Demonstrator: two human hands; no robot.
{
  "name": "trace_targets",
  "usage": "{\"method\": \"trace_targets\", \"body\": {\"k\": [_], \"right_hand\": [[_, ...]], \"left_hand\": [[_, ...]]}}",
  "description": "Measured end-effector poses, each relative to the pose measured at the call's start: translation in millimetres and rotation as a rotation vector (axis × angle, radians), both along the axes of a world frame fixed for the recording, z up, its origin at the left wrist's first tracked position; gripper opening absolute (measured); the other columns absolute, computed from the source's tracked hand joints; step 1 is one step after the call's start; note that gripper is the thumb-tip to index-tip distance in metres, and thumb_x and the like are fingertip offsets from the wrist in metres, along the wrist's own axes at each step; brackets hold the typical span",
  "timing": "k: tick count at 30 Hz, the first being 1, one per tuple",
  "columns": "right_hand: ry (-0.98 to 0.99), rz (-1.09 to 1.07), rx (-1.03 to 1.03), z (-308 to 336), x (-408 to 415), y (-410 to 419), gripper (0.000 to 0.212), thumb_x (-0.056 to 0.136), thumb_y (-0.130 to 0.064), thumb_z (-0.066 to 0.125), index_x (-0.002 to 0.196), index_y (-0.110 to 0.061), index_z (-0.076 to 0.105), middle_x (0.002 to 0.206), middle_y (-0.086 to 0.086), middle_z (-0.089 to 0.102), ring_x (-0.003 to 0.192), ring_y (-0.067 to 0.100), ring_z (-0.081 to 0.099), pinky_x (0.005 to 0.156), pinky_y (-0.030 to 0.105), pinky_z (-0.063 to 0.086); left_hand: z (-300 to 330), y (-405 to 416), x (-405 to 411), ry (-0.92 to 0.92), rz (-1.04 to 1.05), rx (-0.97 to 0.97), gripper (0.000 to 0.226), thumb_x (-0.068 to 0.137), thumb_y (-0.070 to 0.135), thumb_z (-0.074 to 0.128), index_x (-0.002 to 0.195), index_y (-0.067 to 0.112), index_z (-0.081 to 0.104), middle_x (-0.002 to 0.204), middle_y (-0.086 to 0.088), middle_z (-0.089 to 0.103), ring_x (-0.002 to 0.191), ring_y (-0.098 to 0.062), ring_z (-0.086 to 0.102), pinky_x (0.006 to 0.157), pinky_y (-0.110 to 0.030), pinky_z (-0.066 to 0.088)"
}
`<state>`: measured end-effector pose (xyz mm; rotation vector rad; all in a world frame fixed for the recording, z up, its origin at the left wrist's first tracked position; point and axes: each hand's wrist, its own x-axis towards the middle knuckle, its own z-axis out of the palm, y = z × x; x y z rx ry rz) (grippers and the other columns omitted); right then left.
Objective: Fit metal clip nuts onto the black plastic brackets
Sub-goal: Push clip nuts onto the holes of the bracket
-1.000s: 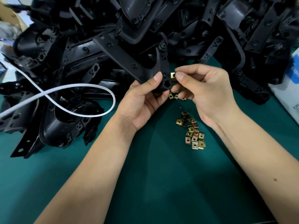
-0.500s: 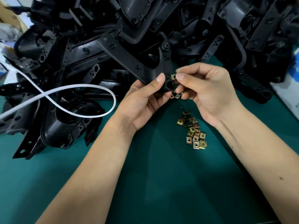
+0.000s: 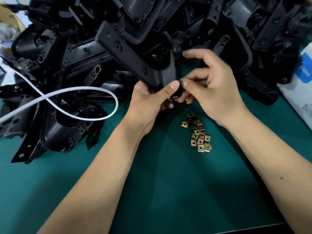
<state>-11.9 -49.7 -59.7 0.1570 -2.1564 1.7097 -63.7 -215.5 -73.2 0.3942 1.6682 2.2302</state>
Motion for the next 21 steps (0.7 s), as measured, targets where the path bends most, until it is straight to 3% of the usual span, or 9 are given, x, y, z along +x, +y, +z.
{"method": "trace_targets", "body": {"k": [3,6,7,9,11,13,18,21], "right_hand": [[-0.047,-0.01,-0.019,0.4,-3.4,4.5,0.04,0.099,-0.01,0.062,0.136,-0.027,0.058,0.087,0.007,0.077,0.064,0.027,0.076,0.049,0.03,0.055],[-0.049,-0.26,0.209,-5.3,-7.3,12.4,0.018,0.097,-0.011,0.065,0.107,-0.022,0.074,0.08,-0.004,0.076,0.067,0.013,0.074,0.057,0.026,0.055],[-0.061,-0.311,0.347,-8.5,-8.6,14.7,0.014,0.096,-0.014,0.068,0.1,-0.024,0.077,0.082,-0.009,0.074,0.072,0.007,0.071,0.066,0.027,0.056],[-0.13,-0.291,0.558,-12.4,-9.7,14.3,0.007,0.092,-0.031,0.075,0.098,-0.031,0.078,0.092,-0.013,0.069,0.085,0.005,0.061,0.08,0.031,0.051],[-0.211,-0.212,0.751,-13.9,-10.9,8.0,0.022,0.087,-0.047,0.078,0.106,-0.035,0.076,0.101,-0.009,0.06,0.1,0.013,0.052,0.085,0.035,0.043],[-0.211,-0.165,0.803,-12.7,-13.0,0.6,0.028,0.084,-0.048,0.08,0.109,-0.036,0.075,0.103,-0.007,0.055,0.107,0.016,0.045,0.087,0.034,0.038],[-0.175,-0.179,0.79,-11.7,-13.9,-4.9,0.027,0.084,-0.039,0.083,0.106,-0.025,0.074,0.098,-0.003,0.05,0.103,0.02,0.046,0.081,0.031,0.033],[-0.191,-0.233,0.762,-12.0,-13.0,-4.3,0.034,0.081,-0.041,0.085,0.104,-0.02,0.07,0.098,-0.003,0.048,0.097,0.019,0.049,0.076,0.028,0.032]], "left_hand": [[0.7,1.3,0.9,0.019,0.064,0.015,0.014,0.094,0.007,0.073,0.107,0.007,0.071,0.102,-0.008,0.075,0.086,-0.022,0.066,0.057,-0.026,0.047],[3.5,-1.3,-2.6,-0.035,0.115,0.068,0.003,0.095,0.008,0.073,0.096,0.011,0.074,0.107,-0.011,0.078,0.093,-0.021,0.067,0.056,-0.023,0.043],[4.1,-3.1,-4.1,-0.057,0.121,0.083,0.004,0.095,0.009,0.072,0.098,0.008,0.074,0.109,-0.011,0.078,0.093,-0.018,0.069,0.055,-0.022,0.042],[5.0,-5.9,-6.6,-0.101,0.155,0.11,0.026,0.096,0.01,0.071,0.118,-0.004,0.066,0.114,-0.011,0.078,0.085,-0.012,0.069,0.051,-0.019,0.038],[5.1,-8.8,-8.9,-0.116,0.19,0.117,0.041,0.098,0.011,0.068,0.133,-0.008,0.055,0.117,-0.011,0.077,0.085,-0.011,0.069,0.048,-0.018,0.034],[5.3,-11.6,-11.3,-0.102,0.169,0.103,0.039,0.101,0.01,0.064,0.136,-0.003,0.054,0.115,-0.01,0.077,0.087,-0.01,0.069,0.047,-0.018,0.03],[4.2,-16.0,-12.6,-0.07,0.025,0.057,0.007,0.1,0.014,0.065,0.104,0.01,0.069,0.109,-0.008,0.078,0.088,-0.012,0.071,0.049,-0.016,0.038],[3.9,-16.8,-12.6,-0.083,-0.031,0.071,0.015,0.098,0.017,0.066,0.09,0.013,0.078,0.109,-0.008,0.078,0.084,-0.012,0.069,0.051,-0.017,0.04]]}}
